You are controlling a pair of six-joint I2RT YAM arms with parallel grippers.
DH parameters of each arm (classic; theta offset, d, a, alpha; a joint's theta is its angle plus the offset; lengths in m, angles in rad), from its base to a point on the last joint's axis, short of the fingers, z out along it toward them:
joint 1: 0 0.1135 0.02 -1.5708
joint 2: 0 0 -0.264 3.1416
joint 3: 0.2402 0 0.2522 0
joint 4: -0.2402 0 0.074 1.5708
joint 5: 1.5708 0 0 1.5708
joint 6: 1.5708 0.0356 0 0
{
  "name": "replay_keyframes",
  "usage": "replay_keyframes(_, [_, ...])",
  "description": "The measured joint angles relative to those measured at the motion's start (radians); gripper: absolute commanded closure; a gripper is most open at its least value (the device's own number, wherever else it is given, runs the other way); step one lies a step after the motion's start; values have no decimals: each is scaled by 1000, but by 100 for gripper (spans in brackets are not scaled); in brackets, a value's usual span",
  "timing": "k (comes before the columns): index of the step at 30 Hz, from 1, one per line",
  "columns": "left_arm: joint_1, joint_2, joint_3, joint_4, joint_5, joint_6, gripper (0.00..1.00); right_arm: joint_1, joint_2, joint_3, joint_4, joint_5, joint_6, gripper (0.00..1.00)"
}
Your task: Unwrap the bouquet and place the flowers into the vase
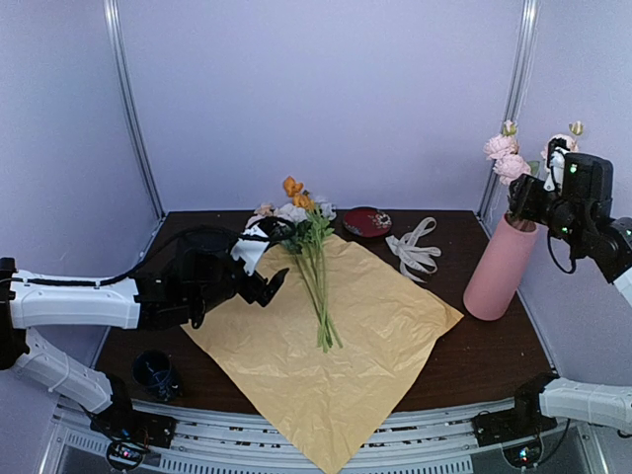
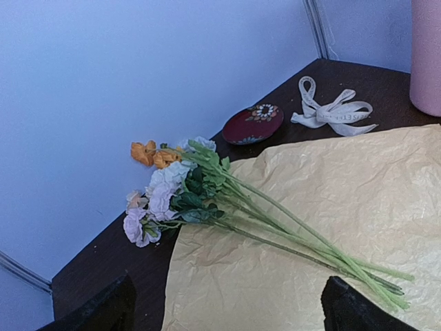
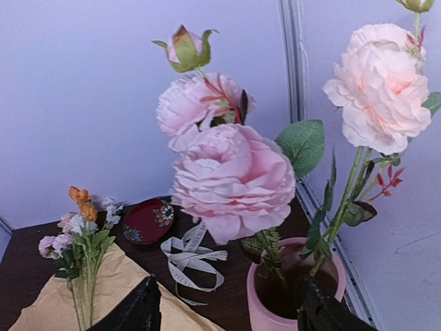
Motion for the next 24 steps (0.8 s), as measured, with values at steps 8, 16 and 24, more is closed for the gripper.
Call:
replay_keyframes(8, [0, 0, 6, 0, 0, -9, 4, 0, -38, 113, -19, -333, -23, 37])
replay_keyframes(16, [1, 0, 6, 0, -13, -14, 2, 140, 38, 137, 121, -465, 31, 39])
replay_keyframes(24, [124, 0, 78, -77, 69, -121, 2, 526, 410, 224, 256, -258, 5, 40])
